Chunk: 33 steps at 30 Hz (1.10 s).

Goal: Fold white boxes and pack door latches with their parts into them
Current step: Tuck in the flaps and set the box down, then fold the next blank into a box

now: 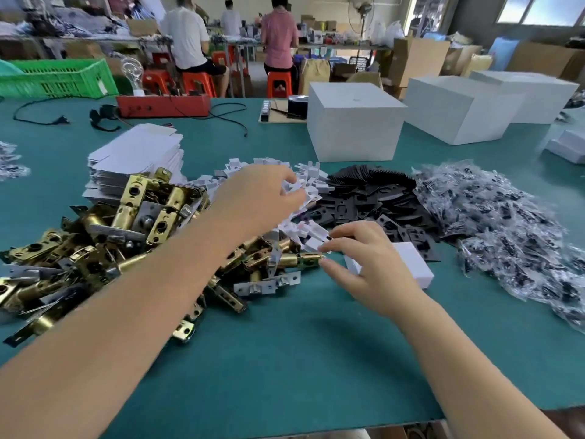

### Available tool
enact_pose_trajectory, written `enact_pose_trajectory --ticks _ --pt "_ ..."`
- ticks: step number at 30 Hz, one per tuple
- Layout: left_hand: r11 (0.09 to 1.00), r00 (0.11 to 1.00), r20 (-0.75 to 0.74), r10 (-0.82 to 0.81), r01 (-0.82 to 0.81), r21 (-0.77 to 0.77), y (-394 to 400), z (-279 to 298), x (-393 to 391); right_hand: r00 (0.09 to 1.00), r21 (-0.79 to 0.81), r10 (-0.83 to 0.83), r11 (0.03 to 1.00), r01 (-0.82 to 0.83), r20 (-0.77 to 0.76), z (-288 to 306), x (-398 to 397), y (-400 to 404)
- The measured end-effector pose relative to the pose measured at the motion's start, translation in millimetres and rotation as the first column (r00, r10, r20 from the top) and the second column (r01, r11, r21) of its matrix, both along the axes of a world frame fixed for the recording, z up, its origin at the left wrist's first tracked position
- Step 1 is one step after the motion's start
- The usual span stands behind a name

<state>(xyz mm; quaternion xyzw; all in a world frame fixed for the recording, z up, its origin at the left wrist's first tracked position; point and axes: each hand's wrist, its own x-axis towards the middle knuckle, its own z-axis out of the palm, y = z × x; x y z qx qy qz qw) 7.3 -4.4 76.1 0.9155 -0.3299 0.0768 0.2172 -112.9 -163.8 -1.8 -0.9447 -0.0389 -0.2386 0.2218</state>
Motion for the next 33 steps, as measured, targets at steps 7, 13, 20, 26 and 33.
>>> enact_pose_trajectory --ticks 7,13,20,26,33 --pt "0.933 0.948 0.087 0.305 -0.316 0.174 41 40 110 0.991 -0.101 -0.058 0.994 0.046 -0.119 -15 61 40" --pt "0.794 0.864 0.083 0.496 -0.490 0.359 75 30 165 0.992 0.190 -0.115 0.976 0.105 0.045 -35 55 58" --pt "0.702 0.859 0.113 0.499 -0.476 0.530 94 14 195 0.992 0.191 -0.104 0.978 0.088 0.075 -38 54 60" --pt "0.684 0.853 0.229 0.470 -0.516 0.516 102 17 215 0.988 0.164 -0.103 0.983 0.084 0.115 -39 58 59" --pt "0.674 0.847 0.255 0.467 -0.527 0.518 102 22 194 0.987 0.160 -0.109 0.983 0.089 0.122 -40 55 60"
